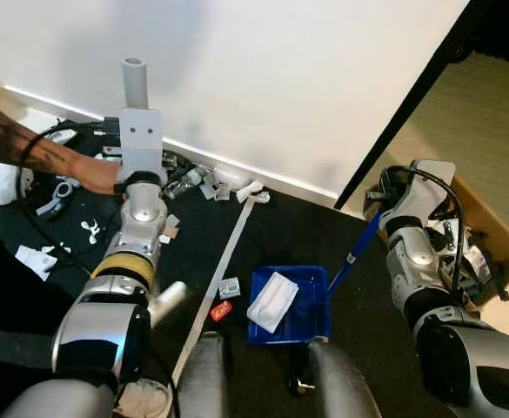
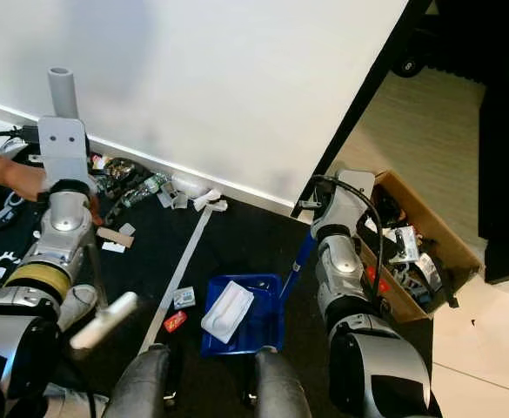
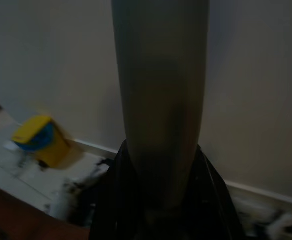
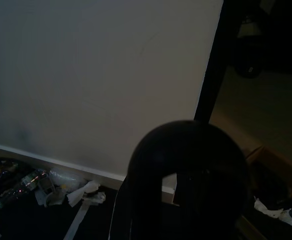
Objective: Sweep floor
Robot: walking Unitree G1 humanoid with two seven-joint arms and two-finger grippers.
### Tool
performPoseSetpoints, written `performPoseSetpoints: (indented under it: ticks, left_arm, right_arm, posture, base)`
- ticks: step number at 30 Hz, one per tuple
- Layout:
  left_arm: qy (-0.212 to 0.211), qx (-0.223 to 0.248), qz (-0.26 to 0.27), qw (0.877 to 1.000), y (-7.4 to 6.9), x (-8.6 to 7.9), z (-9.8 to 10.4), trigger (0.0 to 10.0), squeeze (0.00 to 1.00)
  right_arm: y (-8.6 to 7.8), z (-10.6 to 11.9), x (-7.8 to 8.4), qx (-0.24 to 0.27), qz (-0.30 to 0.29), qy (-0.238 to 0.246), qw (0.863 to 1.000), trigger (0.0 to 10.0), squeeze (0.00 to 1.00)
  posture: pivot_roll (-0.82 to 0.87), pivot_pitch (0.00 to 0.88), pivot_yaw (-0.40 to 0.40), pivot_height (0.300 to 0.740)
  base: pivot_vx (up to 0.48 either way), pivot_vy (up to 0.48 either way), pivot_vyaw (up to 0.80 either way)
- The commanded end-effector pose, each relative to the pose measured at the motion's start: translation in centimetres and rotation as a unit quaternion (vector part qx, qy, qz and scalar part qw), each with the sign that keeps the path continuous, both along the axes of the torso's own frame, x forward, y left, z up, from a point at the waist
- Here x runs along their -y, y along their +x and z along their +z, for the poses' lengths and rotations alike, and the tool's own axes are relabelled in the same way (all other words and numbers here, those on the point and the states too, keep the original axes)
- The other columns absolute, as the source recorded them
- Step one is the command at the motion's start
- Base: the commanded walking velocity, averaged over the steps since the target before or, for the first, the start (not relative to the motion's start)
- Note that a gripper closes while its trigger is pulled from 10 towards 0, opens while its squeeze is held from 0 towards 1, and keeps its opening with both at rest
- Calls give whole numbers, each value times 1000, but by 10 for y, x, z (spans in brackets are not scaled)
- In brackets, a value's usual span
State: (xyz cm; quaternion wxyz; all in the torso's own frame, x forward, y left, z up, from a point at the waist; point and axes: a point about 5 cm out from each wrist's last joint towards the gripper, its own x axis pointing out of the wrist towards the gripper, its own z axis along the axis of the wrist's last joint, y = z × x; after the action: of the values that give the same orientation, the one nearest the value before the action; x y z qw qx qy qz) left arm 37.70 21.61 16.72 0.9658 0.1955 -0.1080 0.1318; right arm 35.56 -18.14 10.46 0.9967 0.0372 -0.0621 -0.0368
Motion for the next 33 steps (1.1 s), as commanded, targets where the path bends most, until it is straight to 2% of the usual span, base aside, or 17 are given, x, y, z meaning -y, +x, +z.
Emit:
performPoseSetpoints:
  ticks: [1,12,19,25,28,29,33]
  left_arm:
    - [47,-40,3,998,-3,-2,-15,10000,0]
    - [87,-6,59,994,-4,-11,-7,10000,0]
    - [33,3,61,998,-4,-6,-10,10000,0]
    - [38,10,82,996,-5,-6,-11,10000,0]
    - [64,25,122,990,-7,-14,-7,10000,0]
    - [77,36,162,983,-9,-24,-3,10000,0]
    - [92,49,189,976,-11,-33,2,10000,0]
  right_arm:
    - [-2,-5,3,-13,-2,0,1000,10000,0]
    - [-2,-4,3,-11,0,1,1000,10000,0]
    - [-2,-4,5,-10,-3,0,1000,10000,0]
    - [-2,-4,7,-11,-4,-1,1000,10000,0]
    - [-2,-4,7,-11,-4,-1,1000,10000,0]
    - [-2,-4,6,-11,-4,-2,1000,10000,0]
    - [-2,-4,6,-11,-3,-1,1000,10000,0]
  posture:
    - [14,221,-84,740]
    - [6,223,-85,740]
    - [-2,226,-84,740]
    - [-1,226,-86,740]
    - [-3,225,-88,740]
    - [-2,224,-88,740]
    - [-2,224,-88,740]
  base:
    - [0,0,0]
    - [0,0,0]
    - [0,0,0]
    - [0,0,0]
    - [0,0,0]
    - [0,0,0]
    - [0,0,0]
